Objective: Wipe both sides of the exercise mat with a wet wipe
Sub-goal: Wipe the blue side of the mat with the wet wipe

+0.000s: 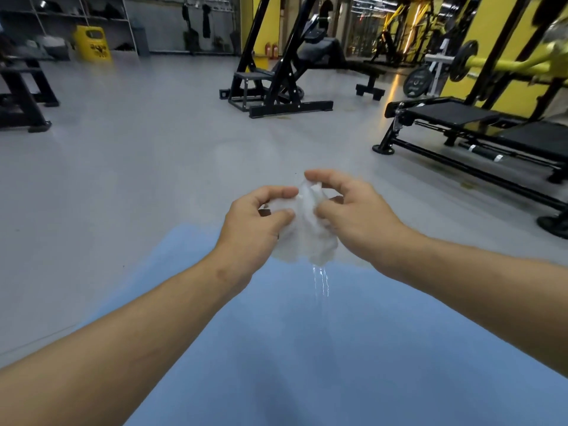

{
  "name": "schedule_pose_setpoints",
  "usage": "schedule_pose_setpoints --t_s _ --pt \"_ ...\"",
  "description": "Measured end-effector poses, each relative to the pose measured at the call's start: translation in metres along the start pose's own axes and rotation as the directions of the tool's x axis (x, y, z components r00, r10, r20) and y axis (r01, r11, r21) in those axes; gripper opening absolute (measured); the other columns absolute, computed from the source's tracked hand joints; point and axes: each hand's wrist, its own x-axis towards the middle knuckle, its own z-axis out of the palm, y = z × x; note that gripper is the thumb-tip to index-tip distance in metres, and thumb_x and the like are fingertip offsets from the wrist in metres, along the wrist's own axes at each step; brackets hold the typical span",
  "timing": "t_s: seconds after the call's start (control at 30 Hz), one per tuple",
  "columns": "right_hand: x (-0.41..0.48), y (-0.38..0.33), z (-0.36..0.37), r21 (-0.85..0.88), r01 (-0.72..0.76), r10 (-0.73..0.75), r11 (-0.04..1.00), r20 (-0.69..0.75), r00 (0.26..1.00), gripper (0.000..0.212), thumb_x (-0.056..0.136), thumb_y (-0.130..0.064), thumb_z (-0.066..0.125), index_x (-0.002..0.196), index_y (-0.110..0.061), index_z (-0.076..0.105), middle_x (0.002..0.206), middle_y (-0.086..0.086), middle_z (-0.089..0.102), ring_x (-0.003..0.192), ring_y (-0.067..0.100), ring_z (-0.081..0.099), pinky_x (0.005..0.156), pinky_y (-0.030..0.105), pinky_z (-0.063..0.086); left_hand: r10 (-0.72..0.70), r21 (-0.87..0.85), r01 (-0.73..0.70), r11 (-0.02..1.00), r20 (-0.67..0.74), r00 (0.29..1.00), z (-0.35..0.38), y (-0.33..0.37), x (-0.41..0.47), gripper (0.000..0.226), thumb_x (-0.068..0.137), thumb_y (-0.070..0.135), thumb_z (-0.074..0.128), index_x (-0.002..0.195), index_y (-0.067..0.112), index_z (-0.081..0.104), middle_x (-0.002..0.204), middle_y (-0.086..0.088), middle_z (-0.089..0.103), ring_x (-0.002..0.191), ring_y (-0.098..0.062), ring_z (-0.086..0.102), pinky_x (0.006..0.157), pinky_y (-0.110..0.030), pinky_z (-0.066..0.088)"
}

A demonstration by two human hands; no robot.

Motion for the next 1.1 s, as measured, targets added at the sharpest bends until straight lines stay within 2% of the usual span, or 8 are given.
schedule_pose_setpoints --t_s 0.1,0.23,0.37,0.47,0.63,0.7,0.8,1.1 --pt "-0.003 -0.010 -0.003 0.001 0.026 -0.026 1.000 -0.027 0.999 0.041 0.102 -0.018 0.059 0.139 -0.035 0.059 0.097 -0.015 0.063 0.093 0.007 0.065 0.082 0.022 0.048 0.039 -0.038 -0.038 0.999 0.031 0.999 0.020 0.010 0.002 0.030 0.092 0.002 0.068 0.107 0.026 0.075 0.106 0.001 0.077 0.105 -0.028 0.071 0.095 -0.049 0.059" --pt "-0.001 -0.010 -0.009 0.014 0.012 -0.009 1.000 -0.188 0.982 0.048 0.100 -0.021 0.062 0.143 -0.040 0.054 0.130 -0.010 0.064 0.119 0.012 0.064 0.102 0.036 0.053 0.073 -0.094 -0.072 0.993 0.001 0.997 0.040 0.024 0.010 0.035 0.088 0.002 0.072 0.110 0.029 0.071 0.110 0.008 0.070 0.102 -0.019 0.070 0.089 -0.035 0.061" --pt "-0.005 -0.010 -0.007 0.122 0.001 0.032 0.993 -0.261 0.965 0.057 0.098 -0.016 0.066 0.145 -0.039 0.046 0.109 -0.008 0.074 0.101 0.013 0.071 0.086 0.034 0.056 0.044 -0.157 -0.049 0.986 -0.037 0.998 0.043 0.028 0.016 0.046 0.077 0.012 0.072 0.114 0.037 0.063 0.119 -0.003 0.066 0.105 -0.024 0.070 0.088 -0.039 0.061" --pt "-0.011 -0.013 0.004 0.212 -0.030 0.087 0.977 -0.267 0.960 0.039 0.096 -0.017 0.070 0.130 -0.030 0.056 0.098 -0.009 0.078 0.092 0.012 0.074 0.082 0.033 0.058 0.002 -0.215 -0.013 0.977 -0.051 0.999 0.037 0.022 0.012 0.045 0.081 0.011 0.074 0.114 0.040 0.062 0.121 -0.006 0.067 0.105 -0.023 0.072 0.092 -0.044 0.060" --pt "-0.015 -0.015 0.024 0.381 -0.040 0.173 0.924 -0.320 0.932 0.014 0.088 -0.028 0.081 0.096 -0.022 0.071 0.096 -0.006 0.076 0.085 0.005 0.072 0.075 0.028 0.053 -0.094 -0.471 0.089 0.877 0.013 0.995 0.031 0.029 0.005 0.022 0.103 0.030 0.058 0.120 0.017 0.064 0.103 -0.006 0.075 0.081 -0.017 0.075 0.069 -0.030 0.060" --pt "-0.015 -0.013 0.028 0.453 -0.042 0.208 0.891 -0.324 0.923 0.024 0.085 -0.037 0.083 0.098 -0.022 0.070 0.098 -0.008 0.075 0.084 0.002 0.069 0.075 0.023 0.048 -0.129 -0.550 0.140 0.823 0.058 0.990 0.028 0.025 0.005 0.039 0.105 0.046 0.048 0.121 0.016 0.065 0.105 -0.006 0.077 0.091 -0.019 0.075 0.081 -0.034 0.060" --pt "-0.010 0.006 0.040 0.438 -0.114 0.271 0.892 -0.316 0.909 0.029 0.085 -0.027 0.084 0.106 -0.020 0.064 0.107 -0.003 0.071 0.093 0.011 0.070 0.078 0.027 0.052 -0.145 -0.495 0.196 0.846 0.140 0.979 0.022 0.006 0.000 0.052 0.107 0.054 0.037 0.126 0.015 0.066 0.114 -0.010 0.077 0.110 -0.025 0.073 0.099 -0.039 0.055" --pt "-0.021 0.145 0.107 0.204 -0.423 0.463 0.883 -0.229 0.856 0.010 0.093 -0.013 0.070 0.090 -0.022 0.073 0.091 0.002 0.070 0.077 0.020 0.066 0.062 0.029 0.047 -0.296 -0.034 0.295 0.955 -0.011 0.955 -0.041 -0.136 -0.017 0.012 0.103 0.019 0.061 0.113 0.015 0.067 0.115 -0.006 0.074 0.100 -0.015 0.071 0.089 -0.031 0.057"
